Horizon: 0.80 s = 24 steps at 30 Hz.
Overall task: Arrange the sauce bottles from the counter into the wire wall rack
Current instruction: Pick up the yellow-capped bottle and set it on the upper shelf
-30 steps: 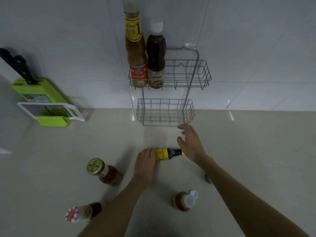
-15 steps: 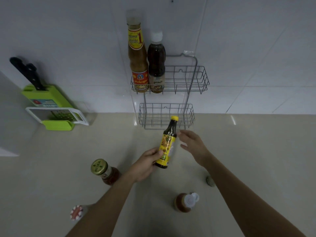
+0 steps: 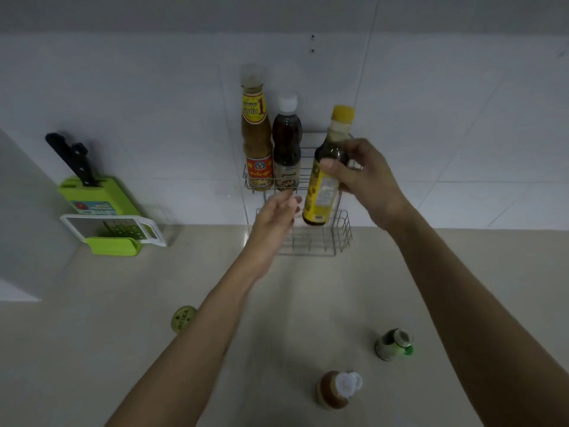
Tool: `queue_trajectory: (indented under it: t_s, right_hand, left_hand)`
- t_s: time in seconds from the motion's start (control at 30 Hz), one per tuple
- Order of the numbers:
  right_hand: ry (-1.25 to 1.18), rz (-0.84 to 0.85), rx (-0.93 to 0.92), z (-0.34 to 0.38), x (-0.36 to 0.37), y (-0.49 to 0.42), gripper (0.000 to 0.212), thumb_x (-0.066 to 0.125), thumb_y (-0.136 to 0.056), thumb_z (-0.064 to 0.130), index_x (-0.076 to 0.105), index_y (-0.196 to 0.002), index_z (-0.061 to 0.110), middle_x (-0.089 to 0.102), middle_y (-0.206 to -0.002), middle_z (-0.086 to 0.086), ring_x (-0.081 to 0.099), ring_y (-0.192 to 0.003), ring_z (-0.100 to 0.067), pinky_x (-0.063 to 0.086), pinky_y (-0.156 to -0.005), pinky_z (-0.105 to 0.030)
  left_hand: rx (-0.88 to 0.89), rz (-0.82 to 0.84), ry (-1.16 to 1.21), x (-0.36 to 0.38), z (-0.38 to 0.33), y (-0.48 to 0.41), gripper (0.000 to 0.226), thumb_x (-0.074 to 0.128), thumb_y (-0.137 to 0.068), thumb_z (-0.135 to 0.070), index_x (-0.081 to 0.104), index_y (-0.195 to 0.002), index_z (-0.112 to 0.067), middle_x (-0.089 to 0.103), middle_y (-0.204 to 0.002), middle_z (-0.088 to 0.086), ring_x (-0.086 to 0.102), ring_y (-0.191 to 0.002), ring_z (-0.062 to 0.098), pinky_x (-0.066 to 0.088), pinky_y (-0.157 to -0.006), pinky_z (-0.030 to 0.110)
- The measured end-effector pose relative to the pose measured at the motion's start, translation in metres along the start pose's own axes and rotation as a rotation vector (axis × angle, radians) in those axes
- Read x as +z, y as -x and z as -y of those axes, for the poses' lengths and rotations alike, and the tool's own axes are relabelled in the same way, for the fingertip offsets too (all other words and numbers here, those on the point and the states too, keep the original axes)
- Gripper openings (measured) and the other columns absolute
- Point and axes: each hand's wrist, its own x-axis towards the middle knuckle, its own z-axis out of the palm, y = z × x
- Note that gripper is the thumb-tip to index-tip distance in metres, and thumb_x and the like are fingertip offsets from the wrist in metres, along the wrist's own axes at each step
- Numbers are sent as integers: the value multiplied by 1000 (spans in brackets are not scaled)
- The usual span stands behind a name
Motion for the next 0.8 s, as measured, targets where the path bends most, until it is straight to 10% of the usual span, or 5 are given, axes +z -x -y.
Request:
queue_trajectory:
  t_s: [0.1, 0.23, 0.47, 0.8]
  right_hand:
    - [166, -240, -115, 18, 1, -32, 53, 80, -69, 44, 61, -112, 20, 64, -105, 2, 68, -94, -17, 59, -82, -38]
    - [525, -403, -242, 21, 10, -64, 58, 75, -68, 58, 62, -107, 19, 59, -107, -4, 57, -91, -11, 50, -77, -30]
    - [689, -345, -113, -13, 32, -84, 86, 73, -60, 70, 41, -113, 10, 65, -100, -8, 64, -95, -32, 51, -73, -41]
    - [721, -226, -92, -23, 38, -83, 74, 66, -73, 66, 44, -113, 8, 55, -99, -1, 47, -87, -16, 37, -70, -31]
  left_hand:
    - [107, -373, -207, -3, -19, -18, 30, 61, -92, -22, 52, -120, -16, 62, -110, -4, 56, -108, 13, 44, -85, 14]
    - [216, -651, -393, -11, -27, -43, 58, 75, -80, -20, 45, -129, -11, 49, -130, 9, 46, -121, 24, 43, -96, 28]
    - [119, -478, -458, -11, -21, -79, 124, 92, -55, -27, 15, -151, -14, 31, -152, 10, 29, -142, 29, 29, -117, 48]
    - [192, -504, -492, -10, -13, -82, 124, 94, -51, -28, 19, -149, -12, 42, -146, 9, 43, -134, 28, 37, -113, 47]
